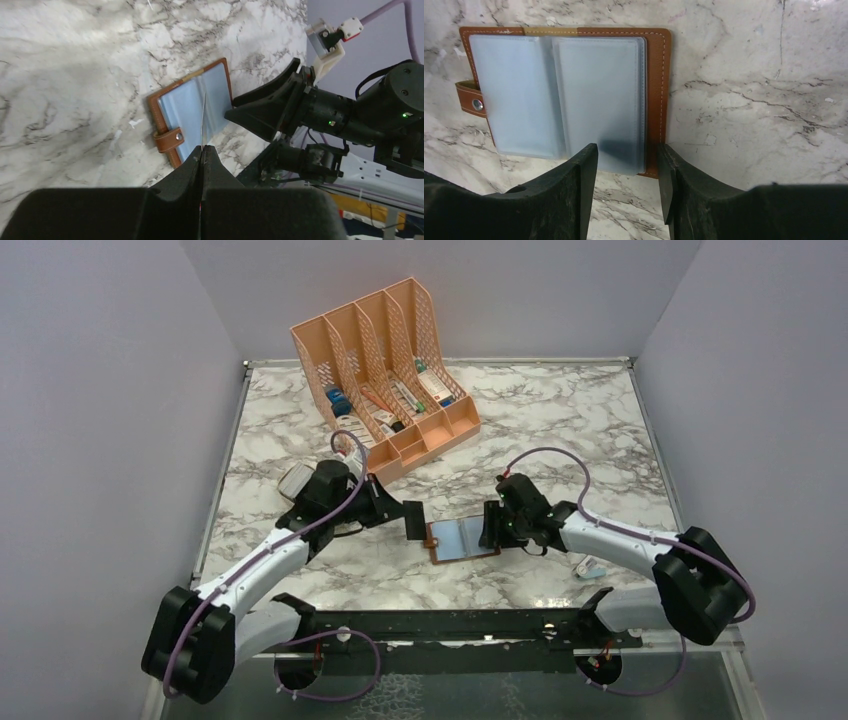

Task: Put the credit cards into the card holder
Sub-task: Adjust the card holder at the center of the board, then insert the credit card into the card holder.

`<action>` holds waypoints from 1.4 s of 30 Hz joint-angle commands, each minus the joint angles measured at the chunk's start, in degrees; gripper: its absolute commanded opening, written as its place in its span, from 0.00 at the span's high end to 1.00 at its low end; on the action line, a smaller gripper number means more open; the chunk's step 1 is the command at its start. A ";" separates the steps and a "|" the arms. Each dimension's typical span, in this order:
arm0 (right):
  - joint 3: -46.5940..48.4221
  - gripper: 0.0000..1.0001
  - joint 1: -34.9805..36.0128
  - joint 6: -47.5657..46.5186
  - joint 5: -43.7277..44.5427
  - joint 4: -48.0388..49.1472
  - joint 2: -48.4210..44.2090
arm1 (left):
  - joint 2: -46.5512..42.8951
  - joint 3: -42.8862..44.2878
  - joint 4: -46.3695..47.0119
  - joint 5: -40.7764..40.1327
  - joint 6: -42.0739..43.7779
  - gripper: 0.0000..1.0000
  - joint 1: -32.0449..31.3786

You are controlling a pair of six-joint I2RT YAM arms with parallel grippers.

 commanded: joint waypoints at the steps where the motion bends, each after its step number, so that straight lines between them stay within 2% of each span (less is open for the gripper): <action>1: -1.44 0.55 0.00 1.01 -3.28 3.62 1.46 | 2.60 -2.79 12.11 2.32 -8.79 1.00 -3.91; 4: -2.73 0.58 0.02 1.54 -6.24 4.42 -0.10 | 5.55 -2.06 13.28 1.83 -9.08 1.00 -6.65; 10: -5.20 0.59 0.00 3.74 -12.62 4.90 -3.39 | 10.89 0.24 14.31 -0.06 -7.65 1.00 -10.32; 18: -0.04 0.59 0.01 2.33 -4.81 -2.66 -8.32 | 17.79 1.81 17.16 0.70 -5.92 1.00 -12.67; 32: 5.11 0.74 0.02 0.94 -3.69 1.80 3.19 | 28.47 6.36 17.13 3.59 0.29 1.00 -13.37; 42: 3.22 0.77 -0.03 0.14 -0.74 3.32 7.32 | 32.76 8.13 17.02 5.22 2.09 1.00 -14.31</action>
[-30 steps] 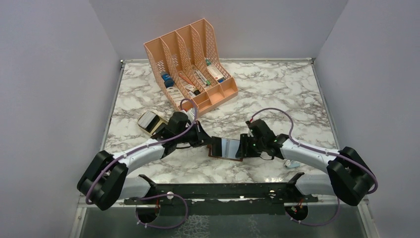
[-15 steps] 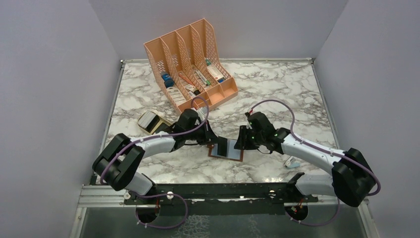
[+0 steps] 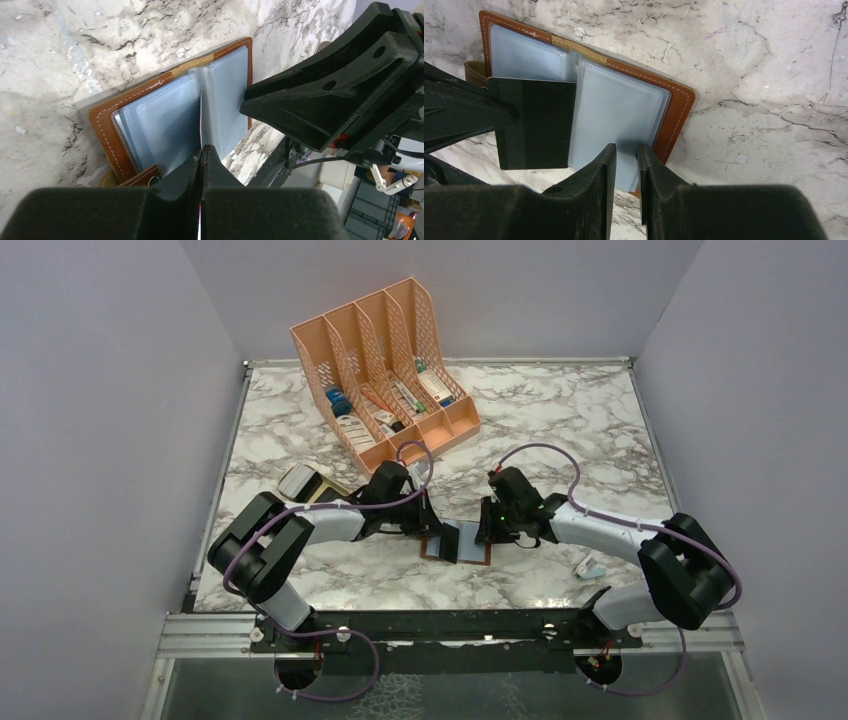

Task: Put the credit cards into the card holder
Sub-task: Insert the credit card into the card holder.

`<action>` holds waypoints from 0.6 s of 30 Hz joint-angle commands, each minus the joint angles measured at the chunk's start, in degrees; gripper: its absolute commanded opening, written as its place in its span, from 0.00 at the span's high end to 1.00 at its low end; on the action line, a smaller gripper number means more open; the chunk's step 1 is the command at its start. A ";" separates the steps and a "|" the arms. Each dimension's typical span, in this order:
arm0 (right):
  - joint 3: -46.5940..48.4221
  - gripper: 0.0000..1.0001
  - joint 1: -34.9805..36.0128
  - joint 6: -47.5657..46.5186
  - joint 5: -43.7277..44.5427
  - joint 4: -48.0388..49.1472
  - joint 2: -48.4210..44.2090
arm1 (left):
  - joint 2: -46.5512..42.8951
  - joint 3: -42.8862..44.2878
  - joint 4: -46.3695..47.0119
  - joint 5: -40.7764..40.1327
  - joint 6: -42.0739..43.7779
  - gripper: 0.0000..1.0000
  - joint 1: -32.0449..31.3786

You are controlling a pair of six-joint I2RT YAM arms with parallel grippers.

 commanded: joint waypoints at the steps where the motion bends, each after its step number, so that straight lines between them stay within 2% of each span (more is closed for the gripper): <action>1: -0.43 0.78 0.08 -1.18 3.28 2.32 1.79 | 1.42 2.35 1.34 2.45 2.20 1.00 -0.80; 10: -0.34 0.79 0.09 -1.50 3.84 2.10 1.51 | 1.20 2.77 1.03 2.61 2.22 1.00 -1.09; 18: 0.78 0.79 0.09 -1.15 4.92 -1.29 -1.78 | -1.98 3.94 -4.12 -0.36 2.18 1.00 -1.27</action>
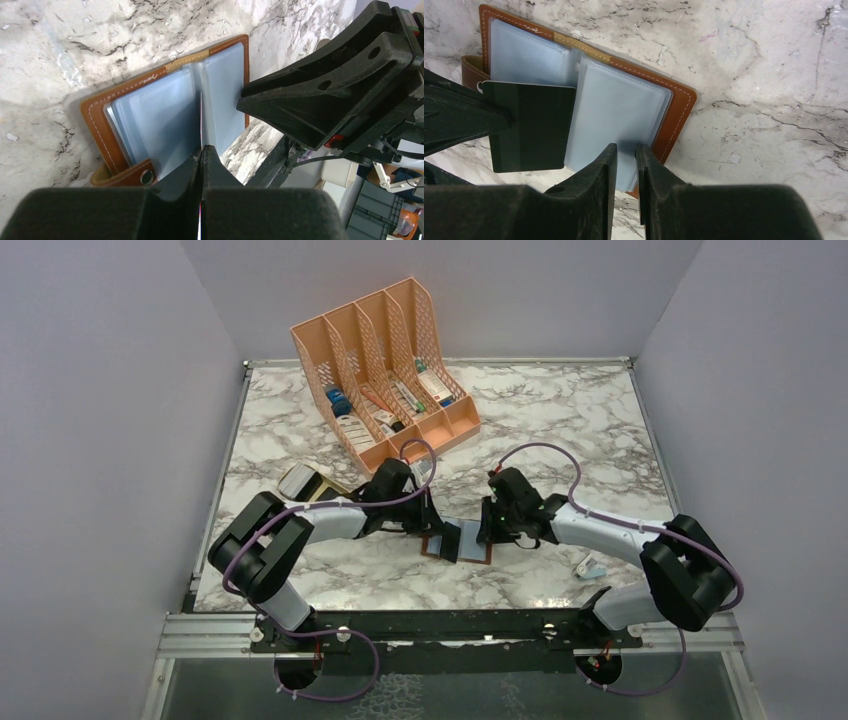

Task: Put the credit cards into the card holder
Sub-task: Insert the credit card into the card holder.

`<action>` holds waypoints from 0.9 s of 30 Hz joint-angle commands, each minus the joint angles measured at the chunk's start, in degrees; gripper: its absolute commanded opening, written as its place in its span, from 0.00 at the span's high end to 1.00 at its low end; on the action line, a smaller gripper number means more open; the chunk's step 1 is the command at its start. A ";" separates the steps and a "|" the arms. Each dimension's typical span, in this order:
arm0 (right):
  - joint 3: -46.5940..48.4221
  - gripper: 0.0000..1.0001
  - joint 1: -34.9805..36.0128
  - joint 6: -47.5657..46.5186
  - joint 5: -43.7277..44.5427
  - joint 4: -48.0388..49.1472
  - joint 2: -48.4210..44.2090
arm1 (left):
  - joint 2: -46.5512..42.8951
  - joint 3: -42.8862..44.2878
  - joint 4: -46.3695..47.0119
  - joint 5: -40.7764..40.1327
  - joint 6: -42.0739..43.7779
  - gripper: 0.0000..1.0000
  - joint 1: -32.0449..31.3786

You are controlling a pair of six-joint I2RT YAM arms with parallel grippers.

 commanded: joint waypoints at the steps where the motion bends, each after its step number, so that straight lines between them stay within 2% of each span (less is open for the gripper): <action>1: 0.78 0.78 0.02 -0.08 3.11 -1.36 -1.94 | -2.48 2.33 -2.63 -0.98 1.06 1.00 -1.00; 16: 0.95 0.74 0.07 0.58 3.96 -1.37 -0.83 | -0.36 3.72 -3.74 -2.92 1.37 1.00 -1.09; 27: -0.59 0.74 0.07 0.70 3.39 0.28 0.56 | 3.73 3.75 -0.95 -1.90 0.53 1.00 -1.18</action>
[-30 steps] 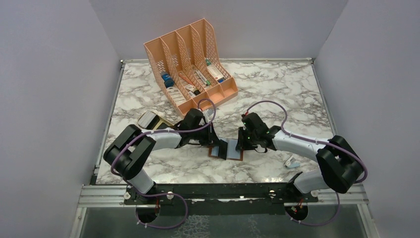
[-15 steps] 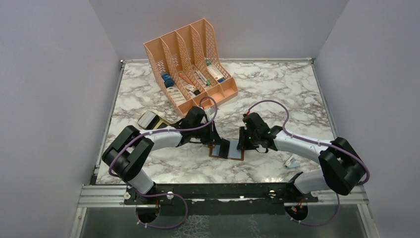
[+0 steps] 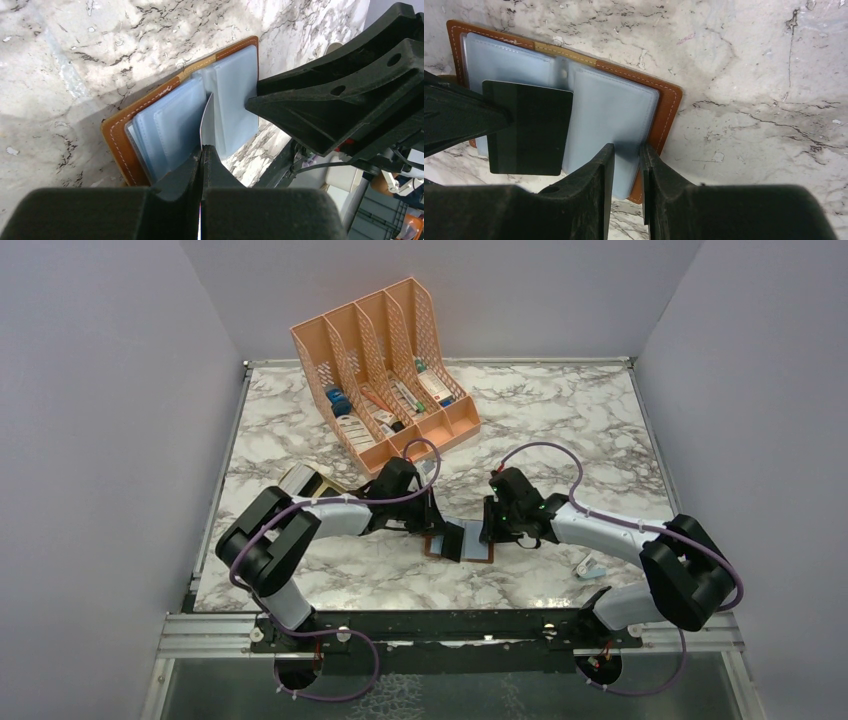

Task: Put the credit cards into the card holder
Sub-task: Insert the credit card into the card holder.

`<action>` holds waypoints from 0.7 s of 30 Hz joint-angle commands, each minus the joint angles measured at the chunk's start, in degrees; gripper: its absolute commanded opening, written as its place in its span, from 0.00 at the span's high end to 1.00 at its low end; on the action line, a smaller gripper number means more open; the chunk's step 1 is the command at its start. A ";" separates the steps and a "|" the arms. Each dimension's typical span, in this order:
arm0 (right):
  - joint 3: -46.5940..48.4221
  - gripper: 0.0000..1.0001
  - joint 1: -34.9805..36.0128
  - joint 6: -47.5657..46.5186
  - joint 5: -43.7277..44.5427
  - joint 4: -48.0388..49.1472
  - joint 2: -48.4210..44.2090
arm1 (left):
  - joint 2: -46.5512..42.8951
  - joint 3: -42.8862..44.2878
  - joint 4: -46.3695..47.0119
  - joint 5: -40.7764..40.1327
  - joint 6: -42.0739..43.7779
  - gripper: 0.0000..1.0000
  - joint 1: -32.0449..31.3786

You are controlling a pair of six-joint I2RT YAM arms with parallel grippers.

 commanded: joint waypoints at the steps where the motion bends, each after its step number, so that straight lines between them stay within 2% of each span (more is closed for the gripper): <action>1: -0.73 0.74 0.09 0.60 1.38 1.54 0.87 | 1.91 1.21 2.07 -0.42 0.12 1.00 -0.35; 21: -2.93 0.76 0.09 1.38 1.08 2.61 0.34 | 3.23 -0.07 5.42 -4.29 -2.97 1.00 -0.76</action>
